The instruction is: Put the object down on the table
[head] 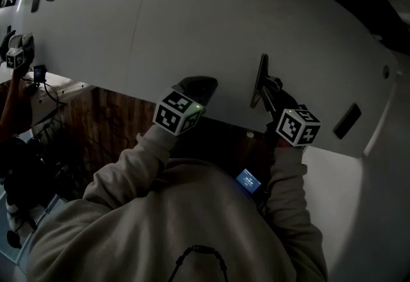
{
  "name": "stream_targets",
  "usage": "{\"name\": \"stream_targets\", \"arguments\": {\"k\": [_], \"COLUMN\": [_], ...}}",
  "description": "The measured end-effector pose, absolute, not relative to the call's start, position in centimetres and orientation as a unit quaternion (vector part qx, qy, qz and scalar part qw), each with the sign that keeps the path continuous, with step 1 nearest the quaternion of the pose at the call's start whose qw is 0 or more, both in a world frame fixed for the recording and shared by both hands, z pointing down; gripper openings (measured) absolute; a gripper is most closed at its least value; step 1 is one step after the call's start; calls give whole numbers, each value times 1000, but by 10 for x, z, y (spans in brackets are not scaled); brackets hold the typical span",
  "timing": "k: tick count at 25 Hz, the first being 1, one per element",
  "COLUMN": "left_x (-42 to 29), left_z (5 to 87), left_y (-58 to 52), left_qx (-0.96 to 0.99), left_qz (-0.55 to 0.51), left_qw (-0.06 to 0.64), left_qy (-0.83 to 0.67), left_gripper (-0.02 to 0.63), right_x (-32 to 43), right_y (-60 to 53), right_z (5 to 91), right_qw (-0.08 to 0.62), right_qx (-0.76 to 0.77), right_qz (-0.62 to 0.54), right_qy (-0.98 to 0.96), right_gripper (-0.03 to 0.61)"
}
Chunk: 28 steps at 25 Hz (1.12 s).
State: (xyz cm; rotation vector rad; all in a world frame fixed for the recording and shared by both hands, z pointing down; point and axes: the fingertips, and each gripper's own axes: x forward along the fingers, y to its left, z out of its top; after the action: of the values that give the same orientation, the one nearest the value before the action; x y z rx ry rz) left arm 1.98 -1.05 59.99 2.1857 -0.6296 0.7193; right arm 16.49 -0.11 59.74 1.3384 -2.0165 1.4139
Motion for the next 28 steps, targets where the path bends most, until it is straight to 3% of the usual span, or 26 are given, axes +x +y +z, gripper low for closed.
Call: {"name": "stream_targets", "arguments": {"k": [28], "left_x": [11], "left_z": [622], "left_y": [-12], "left_qx": [840], "left_qz": [284], "left_qw": [391], "left_qy": [-247], "left_gripper": [-5], "right_x": [149], "right_y": [-1], "right_z": [640], "right_qw": [187], "right_qx": [446], "right_qz": [523], "right_qy": [-701], "right_gripper": [103]}}
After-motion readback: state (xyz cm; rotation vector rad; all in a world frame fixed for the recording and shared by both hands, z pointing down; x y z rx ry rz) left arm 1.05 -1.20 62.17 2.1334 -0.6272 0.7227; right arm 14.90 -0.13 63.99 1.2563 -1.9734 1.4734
